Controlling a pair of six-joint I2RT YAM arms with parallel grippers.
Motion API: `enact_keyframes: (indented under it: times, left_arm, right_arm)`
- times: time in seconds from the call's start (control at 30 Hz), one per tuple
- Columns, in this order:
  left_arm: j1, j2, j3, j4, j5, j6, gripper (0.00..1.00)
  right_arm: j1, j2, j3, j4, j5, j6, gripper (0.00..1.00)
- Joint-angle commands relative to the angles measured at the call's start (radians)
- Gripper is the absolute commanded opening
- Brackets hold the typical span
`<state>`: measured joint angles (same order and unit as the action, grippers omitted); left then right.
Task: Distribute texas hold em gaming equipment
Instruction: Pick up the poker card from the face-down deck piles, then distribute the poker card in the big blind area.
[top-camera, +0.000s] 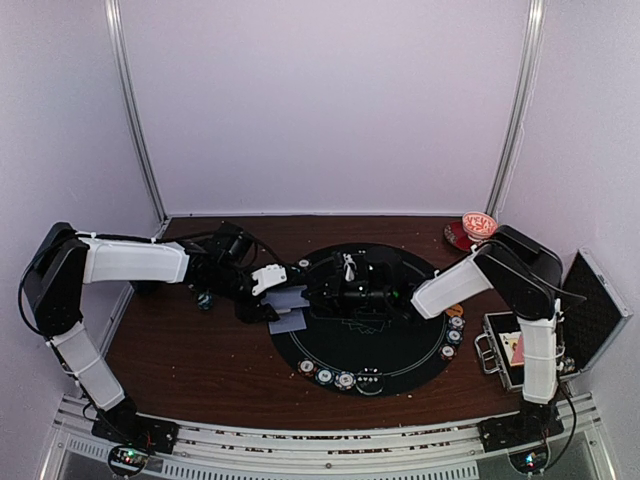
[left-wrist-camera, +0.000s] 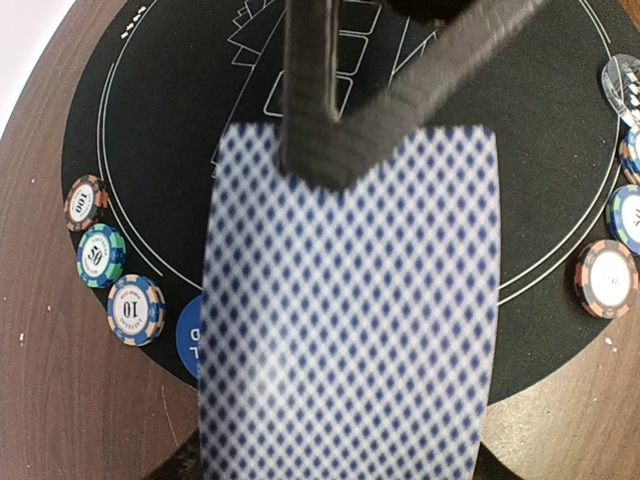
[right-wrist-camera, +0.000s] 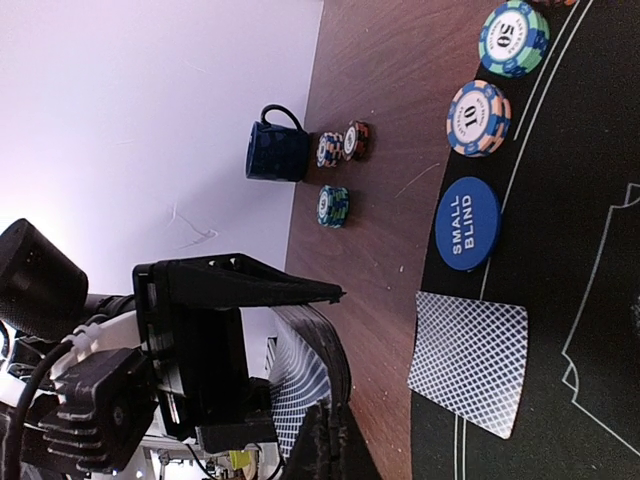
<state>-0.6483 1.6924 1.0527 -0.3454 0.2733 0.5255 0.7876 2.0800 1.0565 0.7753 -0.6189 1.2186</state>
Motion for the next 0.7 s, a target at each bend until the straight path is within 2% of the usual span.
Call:
enact_keyframes:
  times: [0.0,0.37,0.67]
  left_arm:
    - [0.001,0.0,0.007,0.027,0.011,0.006,0.61]
    - [0.001,0.0,0.007,0.028,0.012,0.005,0.61]
    - [0.002,0.001,0.007,0.028,0.016,0.006,0.61]
  right_arm:
    - [-0.033,-0.074,-0.056,0.009,0.027,-0.021,0.0]
    - [-0.197,-0.243,-0.262,-0.025,0.029,-0.072,0.0]
    - [-0.437,-0.49,-0.407,-0.273,0.04,-0.232,0.0]
